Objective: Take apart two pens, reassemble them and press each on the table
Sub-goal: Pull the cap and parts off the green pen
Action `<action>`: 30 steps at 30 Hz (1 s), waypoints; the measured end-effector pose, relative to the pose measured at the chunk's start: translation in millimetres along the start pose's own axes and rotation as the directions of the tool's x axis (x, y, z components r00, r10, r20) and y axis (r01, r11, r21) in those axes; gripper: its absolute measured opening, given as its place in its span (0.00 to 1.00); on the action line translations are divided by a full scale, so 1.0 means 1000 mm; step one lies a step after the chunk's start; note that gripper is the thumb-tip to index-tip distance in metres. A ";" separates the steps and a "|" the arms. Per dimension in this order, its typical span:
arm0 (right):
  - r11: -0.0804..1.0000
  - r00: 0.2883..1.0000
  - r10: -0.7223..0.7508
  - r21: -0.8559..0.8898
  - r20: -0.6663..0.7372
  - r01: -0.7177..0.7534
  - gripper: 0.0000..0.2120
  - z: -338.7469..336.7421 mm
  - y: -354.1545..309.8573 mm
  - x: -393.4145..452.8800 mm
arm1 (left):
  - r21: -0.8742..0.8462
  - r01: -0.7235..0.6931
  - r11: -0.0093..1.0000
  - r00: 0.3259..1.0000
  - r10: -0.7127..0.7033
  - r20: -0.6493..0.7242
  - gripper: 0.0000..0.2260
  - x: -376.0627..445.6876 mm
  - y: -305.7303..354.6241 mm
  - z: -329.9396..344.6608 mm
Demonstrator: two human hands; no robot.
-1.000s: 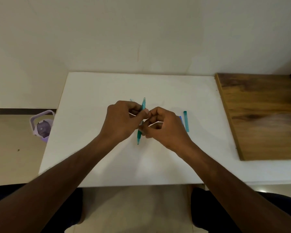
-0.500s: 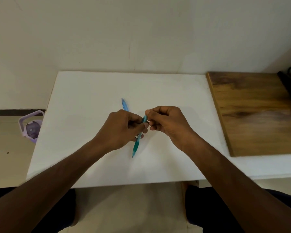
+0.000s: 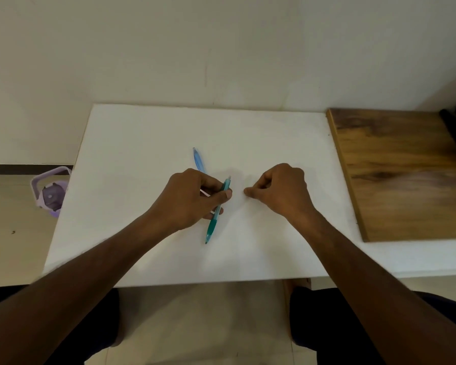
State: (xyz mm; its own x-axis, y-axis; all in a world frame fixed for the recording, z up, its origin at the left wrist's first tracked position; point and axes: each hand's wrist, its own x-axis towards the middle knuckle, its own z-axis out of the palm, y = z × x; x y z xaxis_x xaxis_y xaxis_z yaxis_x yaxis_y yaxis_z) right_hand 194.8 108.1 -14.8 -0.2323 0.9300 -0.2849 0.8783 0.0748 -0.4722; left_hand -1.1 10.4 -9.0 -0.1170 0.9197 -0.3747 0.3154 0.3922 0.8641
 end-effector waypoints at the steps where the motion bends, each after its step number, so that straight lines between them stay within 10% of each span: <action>1: 1.000 1.000 -0.009 -0.026 -0.004 0.009 0.17 0.002 -0.001 -0.001 | 0.002 0.000 1.000 1.000 0.000 0.002 0.04 0.000 0.000 0.000; 7: 0.947 0.993 -0.064 0.307 -0.097 0.091 0.13 -0.018 -0.010 -0.001 | -0.045 0.002 0.999 1.000 -0.003 -0.005 0.07 -0.001 -0.003 -0.001; 10: 0.860 0.986 -0.105 0.510 0.130 0.024 0.07 -0.026 -0.020 -0.006 | -0.035 -0.008 0.999 1.000 0.007 -0.014 0.06 -0.001 -0.002 0.000; 30: 0.791 0.960 -0.051 0.597 0.276 -0.130 0.06 -0.024 -0.020 -0.009 | -0.036 -0.045 0.998 0.999 0.045 -0.012 0.05 -0.005 0.003 0.014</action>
State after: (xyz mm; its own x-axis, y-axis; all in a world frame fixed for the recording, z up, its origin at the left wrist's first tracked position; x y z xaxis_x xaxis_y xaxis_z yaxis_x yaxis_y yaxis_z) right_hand 189.1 106.5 17.4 -0.3835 0.7892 -0.4798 0.4755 -0.2766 -0.8351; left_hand 13.6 6.4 -9.1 -0.1136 0.9364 -0.3319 0.2860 0.3508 0.8917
